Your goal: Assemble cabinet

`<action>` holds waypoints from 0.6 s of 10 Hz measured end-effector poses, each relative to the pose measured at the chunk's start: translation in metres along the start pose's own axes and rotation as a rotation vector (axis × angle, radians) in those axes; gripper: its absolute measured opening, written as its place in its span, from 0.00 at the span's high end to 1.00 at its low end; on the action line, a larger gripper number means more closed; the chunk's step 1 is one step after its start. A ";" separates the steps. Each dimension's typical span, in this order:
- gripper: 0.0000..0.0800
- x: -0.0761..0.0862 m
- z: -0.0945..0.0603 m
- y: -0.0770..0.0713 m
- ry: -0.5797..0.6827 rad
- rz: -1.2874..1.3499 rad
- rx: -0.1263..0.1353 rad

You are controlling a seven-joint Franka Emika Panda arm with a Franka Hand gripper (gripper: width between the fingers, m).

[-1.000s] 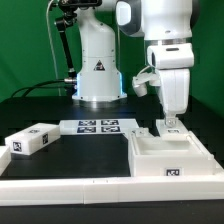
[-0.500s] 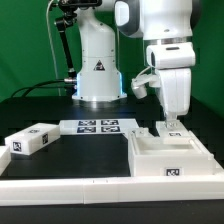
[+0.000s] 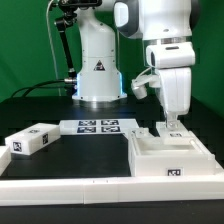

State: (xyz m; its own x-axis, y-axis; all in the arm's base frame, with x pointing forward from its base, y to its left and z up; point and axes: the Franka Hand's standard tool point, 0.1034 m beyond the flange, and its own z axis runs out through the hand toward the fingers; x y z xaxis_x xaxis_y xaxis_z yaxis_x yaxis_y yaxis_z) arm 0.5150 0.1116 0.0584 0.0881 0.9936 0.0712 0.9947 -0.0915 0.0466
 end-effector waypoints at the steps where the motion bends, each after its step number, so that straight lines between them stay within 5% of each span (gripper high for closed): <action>1: 0.91 0.000 0.000 0.011 -0.002 -0.003 0.004; 6: 0.91 0.000 0.001 0.046 0.003 0.009 -0.004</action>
Offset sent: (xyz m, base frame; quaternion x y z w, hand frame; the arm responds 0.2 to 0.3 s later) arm 0.0343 0.0083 -0.0095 0.0021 0.0038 -0.0077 1.0000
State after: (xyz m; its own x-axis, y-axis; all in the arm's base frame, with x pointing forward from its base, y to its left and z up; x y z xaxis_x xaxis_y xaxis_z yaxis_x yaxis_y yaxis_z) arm 0.5611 0.1072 0.0592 0.0966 0.9925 0.0747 0.9937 -0.1005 0.0502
